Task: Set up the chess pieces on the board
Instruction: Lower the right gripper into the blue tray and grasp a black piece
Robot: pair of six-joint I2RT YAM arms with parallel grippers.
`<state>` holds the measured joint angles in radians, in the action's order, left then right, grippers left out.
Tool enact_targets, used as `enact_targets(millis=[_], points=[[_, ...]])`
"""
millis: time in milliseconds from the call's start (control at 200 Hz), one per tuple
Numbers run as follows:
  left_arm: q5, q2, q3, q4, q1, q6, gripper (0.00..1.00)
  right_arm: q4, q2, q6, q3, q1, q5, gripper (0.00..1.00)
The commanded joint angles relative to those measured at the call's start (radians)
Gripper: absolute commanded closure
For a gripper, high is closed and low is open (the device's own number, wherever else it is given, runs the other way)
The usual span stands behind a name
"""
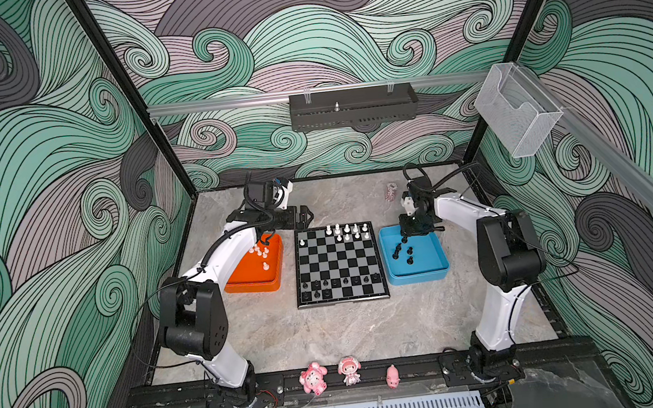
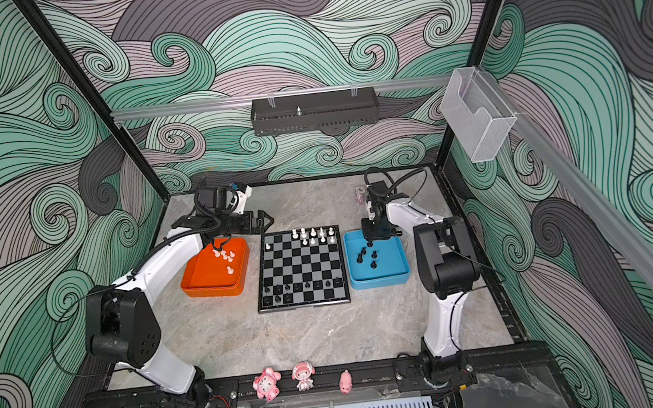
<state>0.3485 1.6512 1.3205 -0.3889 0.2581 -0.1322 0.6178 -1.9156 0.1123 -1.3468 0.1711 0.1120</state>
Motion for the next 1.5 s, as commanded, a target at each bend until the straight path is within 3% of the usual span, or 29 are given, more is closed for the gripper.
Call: enact_targets(millis=[0, 385, 705, 1141, 1496], points=[[0.018, 0.019, 0.04, -0.016, 0.002, -0.007, 0.01, 0.005, -0.02, 0.006, -0.023, 0.004, 0.005, 0.7], [0.026, 0.022, 0.042, -0.016, 0.001, -0.01, 0.01, 0.011, -0.04, 0.0, -0.031, 0.004, 0.015, 0.71], [0.036, 0.022, 0.045, -0.016, -0.001, -0.015, 0.01, 0.011, -0.042, -0.008, -0.036, 0.006, 0.017, 0.79], [0.046, 0.023, 0.045, -0.015, -0.006, -0.018, 0.01, 0.025, -0.063, -0.014, -0.045, 0.006, 0.014, 0.76], [0.045, 0.015, 0.042, -0.014, -0.006, -0.017, 0.01, 0.03, -0.047, -0.016, -0.046, 0.006, 0.007, 0.82]])
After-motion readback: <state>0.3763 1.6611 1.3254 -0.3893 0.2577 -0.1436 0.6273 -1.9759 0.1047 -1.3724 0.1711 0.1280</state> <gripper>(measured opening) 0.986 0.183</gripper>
